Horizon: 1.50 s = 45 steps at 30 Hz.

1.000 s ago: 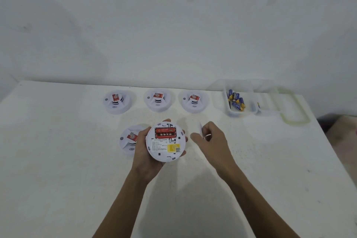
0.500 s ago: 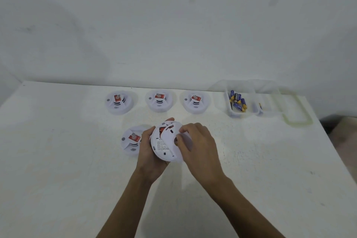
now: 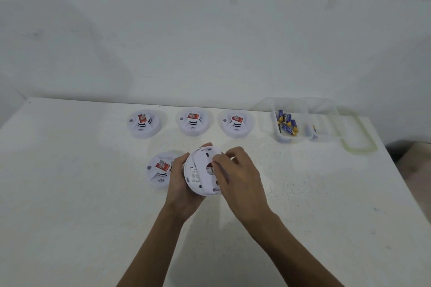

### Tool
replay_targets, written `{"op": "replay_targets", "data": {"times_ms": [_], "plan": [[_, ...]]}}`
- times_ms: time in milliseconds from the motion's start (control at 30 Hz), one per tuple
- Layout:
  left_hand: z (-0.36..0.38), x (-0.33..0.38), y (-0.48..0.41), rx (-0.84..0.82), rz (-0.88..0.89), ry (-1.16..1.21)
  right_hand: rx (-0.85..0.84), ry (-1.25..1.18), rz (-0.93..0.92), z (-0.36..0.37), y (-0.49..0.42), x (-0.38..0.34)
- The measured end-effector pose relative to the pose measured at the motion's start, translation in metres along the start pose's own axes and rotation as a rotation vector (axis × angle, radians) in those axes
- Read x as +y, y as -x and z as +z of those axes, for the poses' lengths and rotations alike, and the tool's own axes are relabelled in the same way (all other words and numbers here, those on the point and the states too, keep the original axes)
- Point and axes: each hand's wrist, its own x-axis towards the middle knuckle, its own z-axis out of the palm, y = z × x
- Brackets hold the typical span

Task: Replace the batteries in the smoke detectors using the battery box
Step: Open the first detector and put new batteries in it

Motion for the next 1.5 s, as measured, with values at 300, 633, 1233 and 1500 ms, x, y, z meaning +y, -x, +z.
{"op": "replay_targets", "data": {"times_ms": [300, 633, 1233, 1500], "plan": [[-0.001, -0.001, -0.003, 0.109, -0.050, 0.045, -0.125, -0.067, 0.006, -0.001, 0.001, -0.004], [-0.007, -0.002, -0.005, 0.090, -0.090, 0.132, -0.165, -0.014, 0.112, -0.003, 0.001, -0.015], [-0.003, -0.006, -0.005, 0.153, 0.010, 0.009, -0.223, -0.110, 0.356, -0.011, -0.005, -0.031], [-0.011, -0.003, -0.006, 0.150, -0.081, 0.107, -0.262, -0.323, 0.256, -0.020, -0.005, -0.002]]}}
